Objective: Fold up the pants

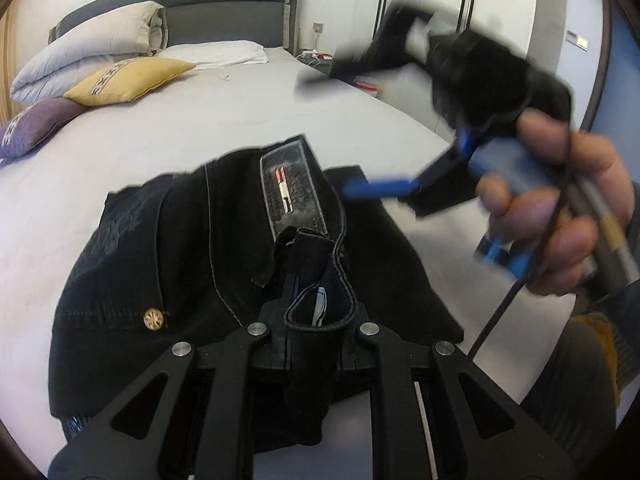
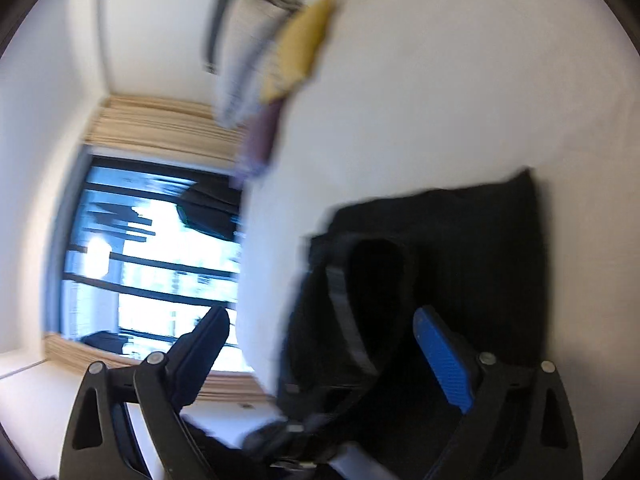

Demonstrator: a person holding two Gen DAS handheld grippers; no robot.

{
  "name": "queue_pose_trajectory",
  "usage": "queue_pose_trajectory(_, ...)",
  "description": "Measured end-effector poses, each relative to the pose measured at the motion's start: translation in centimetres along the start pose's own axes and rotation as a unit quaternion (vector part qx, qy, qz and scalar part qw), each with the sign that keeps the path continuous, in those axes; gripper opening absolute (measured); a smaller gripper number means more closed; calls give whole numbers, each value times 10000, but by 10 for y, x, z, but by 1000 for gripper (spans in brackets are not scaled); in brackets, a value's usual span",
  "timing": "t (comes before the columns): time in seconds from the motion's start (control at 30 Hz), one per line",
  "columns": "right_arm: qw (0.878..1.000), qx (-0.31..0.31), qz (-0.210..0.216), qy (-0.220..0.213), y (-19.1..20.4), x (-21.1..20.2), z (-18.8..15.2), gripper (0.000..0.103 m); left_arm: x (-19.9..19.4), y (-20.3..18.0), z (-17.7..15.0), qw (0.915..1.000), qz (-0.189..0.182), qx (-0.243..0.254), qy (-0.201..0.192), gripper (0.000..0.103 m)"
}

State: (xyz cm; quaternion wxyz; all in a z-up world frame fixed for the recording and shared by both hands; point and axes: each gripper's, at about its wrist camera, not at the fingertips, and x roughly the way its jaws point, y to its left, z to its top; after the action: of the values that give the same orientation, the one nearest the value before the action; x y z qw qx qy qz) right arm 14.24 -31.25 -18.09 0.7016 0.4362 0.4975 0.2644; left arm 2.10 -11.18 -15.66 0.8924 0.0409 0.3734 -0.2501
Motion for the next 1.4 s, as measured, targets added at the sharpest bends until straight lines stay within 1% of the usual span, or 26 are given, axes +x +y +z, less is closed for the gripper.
queue_pose_trajectory(0.03,9998,144,-101,76,-8,4,2,95,3,0,5,10000,22,54,-31,11)
queue_pose_trajectory(0.07,9995,277,-49,115,-15,7,4,92,4,-5,10,9999,37,129,-67,11)
queue_pose_trajectory(0.1,9993,336,99,144,-19,8,5,84,5,-11,14,9997,57,204,-87,11)
queue_pose_trajectory(0.13,9991,320,202,170,-21,9,7,80,4,-17,15,9996,58,249,-79,11)
queue_pose_trajectory(0.2,9991,79,350,242,-17,11,9,64,9,-29,21,9994,-9,330,-63,11)
queue_pose_trajectory(0.23,9991,-67,316,280,-15,12,10,61,12,-37,24,9992,-37,388,-58,11)
queue_pose_trajectory(0.27,9992,-229,173,290,-12,10,11,51,14,-47,26,9988,-31,484,-62,11)
queue_pose_trajectory(0.3,9990,-327,60,285,-11,8,12,38,16,-51,27,9985,-24,546,-73,11)
queue_pose_trajectory(0.4,9988,-420,-27,236,-17,-5,15,29,25,-65,29,9983,-117,576,-60,11)
queue_pose_trajectory(0.6,9996,-246,-154,62,-48,-12,7,26,61,-76,16,9982,-219,534,147,14)
queue_pose_trajectory(0.7,9999,-74,-100,-3,-66,-12,6,24,76,-71,13,9983,-392,390,205,15)
queue_pose_trajectory(0.8,10000,-65,-55,-52,-71,-16,7,24,81,-69,18,9977,-569,291,238,25)
queue_pose_trajectory(0.83,10000,-32,-55,-48,-72,-16,8,24,83,-67,19,9974,-614,285,261,33)
queue_pose_trajectory(0.87,10000,-1,-25,-33,-73,-16,8,24,80,-66,18,9970,-677,250,287,41)
queue_pose_trajectory(0.9,10000,13,28,-27,-74,-16,9,24,73,-66,16,9966,-761,181,258,55)
queue_pose_trajectory(0.93,10000,10,51,-29,-75,-20,7,24,63,-62,16,9967,-795,86,153,61)
queue_pose_trajectory(1.0,9999,81,85,-56,-75,-24,6,25,36,-43,16,9968,-795,-17,-11,69)
queue_pose_trajectory(1.07,9997,164,61,-161,-76,-34,3,28,6,-26,15,9966,-754,-197,-246,71)
queue_pose_trajectory(1.1,9994,231,-30,-274,-77,-41,2,31,-4,-14,18,9966,-691,-254,-364,75)
queue_pose_trajectory(1.17,9972,362,-392,-515,-79,-59,0,39,-21,20,25,9971,-418,-325,-551,76)
queue_pose_trajectory(1.2,9947,323,-705,-680,-73,-71,-3,39,-25,40,31,9971,-318,-364,-589,76)
queue_pose_trajectory(1.23,9935,223,-811,-773,-67,-79,-5,39,-26,61,37,9971,-256,-403,-601,76)
queue_pose_trajectory(1.27,9933,146,-784,-836,-59,-83,-7,39,-25,76,42,9972,-199,-437,-582,76)
queue_pose_trajectory(1.33,9953,-51,-216,-941,-29,-88,-12,41,-17,101,52,9972,-126,-525,-518,76)
queue_pose_trajectory(1.37,9956,-186,117,-910,-14,-84,-15,46,-13,111,53,9967,-181,-597,-526,76)
queue_pose_trajectory(1.4,9952,-301,359,-855,-3,-78,-17,54,-7,116,55,9962,-239,-662,-514,76)
